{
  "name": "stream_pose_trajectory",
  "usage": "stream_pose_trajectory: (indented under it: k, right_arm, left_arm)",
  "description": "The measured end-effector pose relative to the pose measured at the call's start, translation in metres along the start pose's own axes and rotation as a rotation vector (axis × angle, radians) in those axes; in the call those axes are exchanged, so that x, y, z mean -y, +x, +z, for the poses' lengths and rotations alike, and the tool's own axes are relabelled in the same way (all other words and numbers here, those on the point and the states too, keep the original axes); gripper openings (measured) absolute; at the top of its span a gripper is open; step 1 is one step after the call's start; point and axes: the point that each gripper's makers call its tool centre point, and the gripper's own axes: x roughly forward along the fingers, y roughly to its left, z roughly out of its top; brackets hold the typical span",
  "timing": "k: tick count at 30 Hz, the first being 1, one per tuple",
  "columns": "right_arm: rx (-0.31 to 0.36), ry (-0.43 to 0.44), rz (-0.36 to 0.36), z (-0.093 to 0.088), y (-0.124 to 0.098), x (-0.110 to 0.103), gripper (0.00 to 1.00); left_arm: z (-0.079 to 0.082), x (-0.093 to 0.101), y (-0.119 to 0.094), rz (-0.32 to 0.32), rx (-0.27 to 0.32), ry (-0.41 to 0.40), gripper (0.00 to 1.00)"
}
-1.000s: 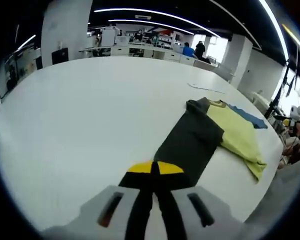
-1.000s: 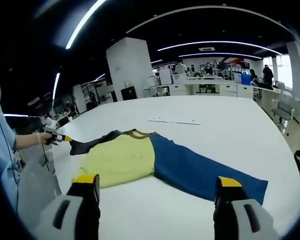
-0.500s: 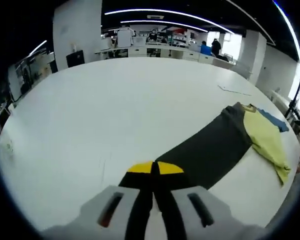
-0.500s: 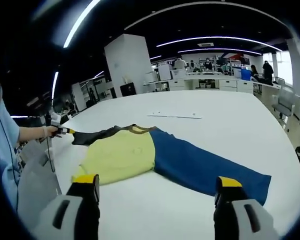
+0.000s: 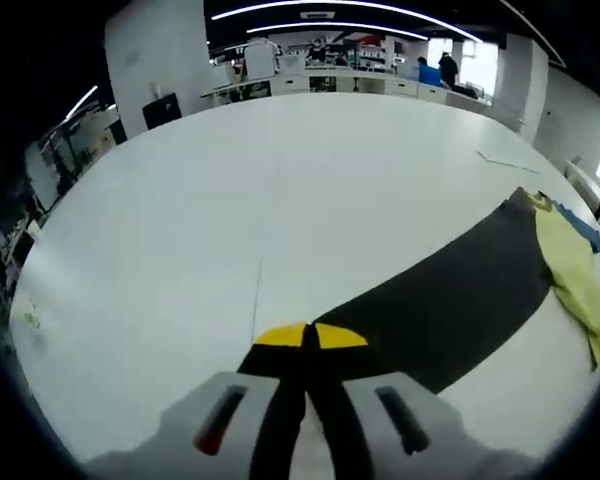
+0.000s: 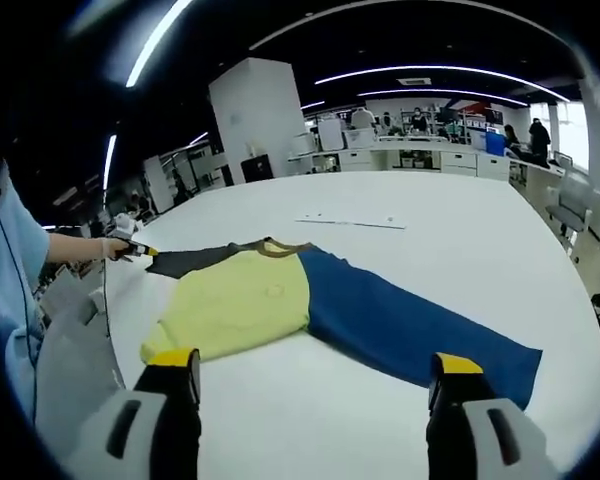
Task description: Fold the garment on the visible template until the final outline fits inside the template.
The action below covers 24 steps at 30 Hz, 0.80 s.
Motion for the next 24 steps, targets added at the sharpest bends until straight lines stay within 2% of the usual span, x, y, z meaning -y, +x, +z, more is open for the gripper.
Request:
stream_pose_trajectory:
  k: [3, 10, 13, 16, 20, 24]
  right_arm:
    - [-0.005, 0.000, 0.000, -0.001, 0.001, 0.000, 0.95]
    - [-0.015, 0.014, 0.001, -0.009, 0.006, -0.001, 0.95]
    - [-0.021, 0.012, 0.005, -0.013, 0.007, -0.003, 0.95]
    - [-0.025, 0.013, 0.010, -0.014, 0.008, -0.005, 0.95]
    - [-0.018, 0.013, 0.016, -0.012, 0.008, -0.006, 0.96]
    - [-0.005, 0.013, 0.023, -0.009, 0.009, -0.008, 0.98]
  left_arm:
    - [-0.003, 0.003, 0.005, 0.006, -0.027, -0.008, 0.00]
    - [-0.007, 0.003, 0.004, -0.002, -0.040, -0.003, 0.00]
    - [-0.009, 0.003, 0.004, -0.013, -0.042, 0.025, 0.00]
    - [-0.006, 0.003, 0.001, -0.016, -0.025, 0.070, 0.16]
    - [-0.001, 0.006, -0.008, -0.035, 0.010, 0.076, 0.33]
    - [0.004, 0.021, -0.017, -0.101, 0.051, 0.068, 0.52]
